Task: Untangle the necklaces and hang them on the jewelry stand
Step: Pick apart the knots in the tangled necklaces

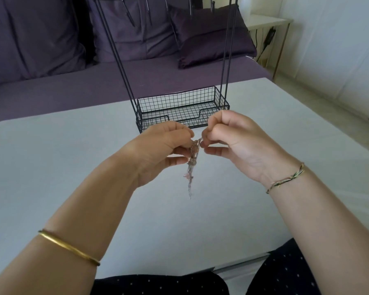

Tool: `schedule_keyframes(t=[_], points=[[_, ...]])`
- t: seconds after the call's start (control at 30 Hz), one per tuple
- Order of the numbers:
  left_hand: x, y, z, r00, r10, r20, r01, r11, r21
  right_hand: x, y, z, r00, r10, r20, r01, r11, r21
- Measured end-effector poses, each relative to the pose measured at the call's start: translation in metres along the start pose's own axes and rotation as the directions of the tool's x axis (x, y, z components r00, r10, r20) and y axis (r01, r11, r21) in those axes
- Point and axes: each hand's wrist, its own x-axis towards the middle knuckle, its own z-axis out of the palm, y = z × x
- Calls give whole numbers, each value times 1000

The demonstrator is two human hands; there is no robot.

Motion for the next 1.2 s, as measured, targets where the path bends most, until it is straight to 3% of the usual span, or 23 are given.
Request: schedule_keyframes(t=[0.17,0.33,0.43,0.53,0.67,0.77,0.87,1.0,1.1,1.2], points=[[-1,1,4,1000,4,10,-5,994,108,0,-1,3,999,26,20,-27,998,64],[0,0,8,999,15,-34,-4,951,311,-3,2,5,995,-100,-3,98,980,-171],[0,-3,4,1000,-5,-12,9,941,338,-3,3,3,975,-224,17,211,888,-410],[-2,-5,-3,999,-21,30,9,931,365,-4,5,0,954,-296,42,273,803,-530],[-5,-7,-2,1000,22,-5,-17,887,461,-8,7,2,954,-296,56,250,674,-695],[-2,-11,0,996,54,-76,-11,882,470,-9,5,4,962,-271,46,214,634,-743],[1,-13,-1,997,23,-69,6,917,399,-6,6,6,984,-176,30,149,716,-683],[3,-11,-1,999,8,-48,7,952,305,4,9,8,992,130,-7,-124,932,-341],[4,-12,-1,997,41,-68,-12,925,381,11,11,6,942,335,25,-325,927,-187],[7,-17,0,995,40,-95,10,881,472,13,13,3,882,459,109,-437,882,-175]])
